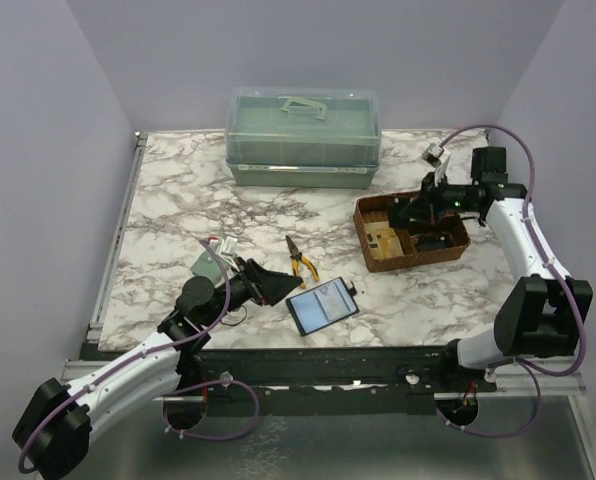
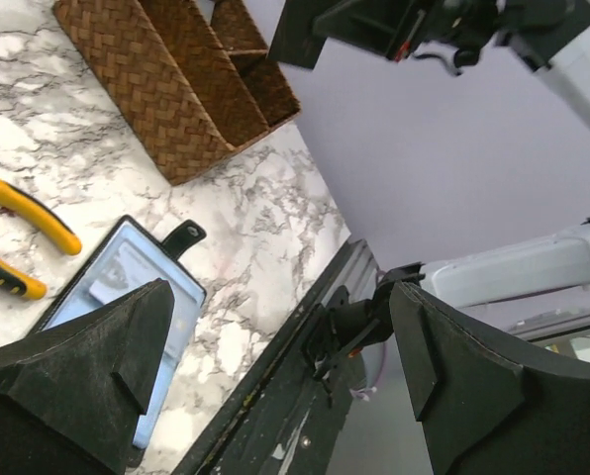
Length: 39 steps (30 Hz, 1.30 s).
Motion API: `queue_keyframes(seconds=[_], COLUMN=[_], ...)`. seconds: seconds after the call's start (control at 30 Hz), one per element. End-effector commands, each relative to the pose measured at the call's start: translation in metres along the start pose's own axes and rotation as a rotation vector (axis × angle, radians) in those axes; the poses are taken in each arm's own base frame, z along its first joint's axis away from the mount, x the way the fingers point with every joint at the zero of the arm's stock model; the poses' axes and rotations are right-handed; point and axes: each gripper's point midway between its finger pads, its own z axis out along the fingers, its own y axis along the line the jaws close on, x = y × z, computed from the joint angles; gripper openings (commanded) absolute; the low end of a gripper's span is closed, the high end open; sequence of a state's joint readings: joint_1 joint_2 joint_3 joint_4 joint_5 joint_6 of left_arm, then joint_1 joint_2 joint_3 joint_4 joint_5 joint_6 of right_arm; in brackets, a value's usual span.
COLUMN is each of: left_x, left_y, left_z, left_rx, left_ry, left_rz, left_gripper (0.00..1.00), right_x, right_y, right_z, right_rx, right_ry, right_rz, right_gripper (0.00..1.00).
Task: Take the credit cards out of the card holder
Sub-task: Place the credit card in the storage box.
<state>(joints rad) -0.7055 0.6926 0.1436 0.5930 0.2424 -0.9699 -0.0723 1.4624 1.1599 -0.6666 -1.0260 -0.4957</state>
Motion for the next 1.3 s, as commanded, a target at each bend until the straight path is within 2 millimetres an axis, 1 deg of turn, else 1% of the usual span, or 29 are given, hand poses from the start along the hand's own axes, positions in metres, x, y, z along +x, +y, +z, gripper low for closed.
queue_keyframes(seconds=[0.0, 0.07, 0.1, 0.17, 0.23, 0.33, 0.47, 0.57, 0.63, 0.73, 0.9, 1.03, 1.07, 1.17, 1.2, 1.27], left_x=[0.005, 0.007, 0.008, 0.011, 0.012, 0.011, 0.011, 0.011, 0.011, 0.011, 0.010, 0.011, 0.011, 0.011, 0.011, 0.011], left_y=[0.023, 0.024, 0.026, 0.028, 0.030, 0.030, 0.032, 0.034, 0.034, 0.033, 0.034, 0.035, 0.034, 0.033, 0.033, 0.033], left_z=[-0.006, -0.008, -0.009, -0.010, -0.011, -0.011, -0.009, -0.008, -0.006, -0.005, -0.004, -0.003, -0.003, -0.004, -0.004, -0.005], left_rx=[-0.092, -0.097, -0.101, -0.105, -0.112, -0.115, -0.124, -0.135, -0.137, -0.137, -0.143, -0.147, -0.145, -0.142, -0.141, -0.140], left_ry=[0.013, 0.022, 0.029, 0.036, 0.040, 0.042, 0.044, 0.048, 0.052, 0.057, 0.059, 0.061, 0.061, 0.060, 0.060, 0.058], left_rz=[0.062, 0.073, 0.078, 0.084, 0.089, 0.097, 0.103, 0.102, 0.104, 0.103, 0.104, 0.100, 0.098, 0.094, 0.092, 0.091], left_gripper=[0.99, 0.99, 0.99, 0.99, 0.99, 0.99, 0.99, 0.99, 0.99, 0.99, 0.99, 0.99, 0.99, 0.99, 0.99, 0.99], right_x=[-0.009, -0.010, -0.007, 0.004, 0.015, 0.027, 0.044, 0.071, 0.085, 0.101, 0.110, 0.115, 0.116, 0.118, 0.116, 0.105], right_y=[-0.037, -0.047, -0.051, -0.067, -0.078, -0.078, -0.081, -0.089, -0.096, -0.105, -0.121, -0.125, -0.126, -0.130, -0.133, -0.146], right_z=[-0.036, -0.048, -0.054, -0.066, -0.076, -0.083, -0.087, -0.085, -0.085, -0.083, -0.079, -0.072, -0.070, -0.065, -0.065, -0.062], right_rx=[0.260, 0.312, 0.330, 0.375, 0.396, 0.332, 0.233, 0.179, 0.167, 0.142, 0.141, 0.121, 0.114, 0.113, 0.131, 0.215], right_ry=[0.162, 0.234, 0.280, 0.391, 0.488, 0.592, 0.713, 0.798, 0.844, 0.892, 0.943, 0.961, 0.963, 0.972, 0.973, 0.962], right_rz=[-0.196, -0.263, -0.287, -0.353, -0.414, -0.488, -0.534, -0.570, -0.630, -0.723, -0.850, -0.871, -0.875, -0.898, -0.902, -0.897], right_gripper=[0.00, 0.00, 0.00, 0.00, 0.00, 0.00, 0.02, 0.04, 0.04, 0.04, 0.06, 0.07, 0.10, 0.20, 0.26, 0.31])
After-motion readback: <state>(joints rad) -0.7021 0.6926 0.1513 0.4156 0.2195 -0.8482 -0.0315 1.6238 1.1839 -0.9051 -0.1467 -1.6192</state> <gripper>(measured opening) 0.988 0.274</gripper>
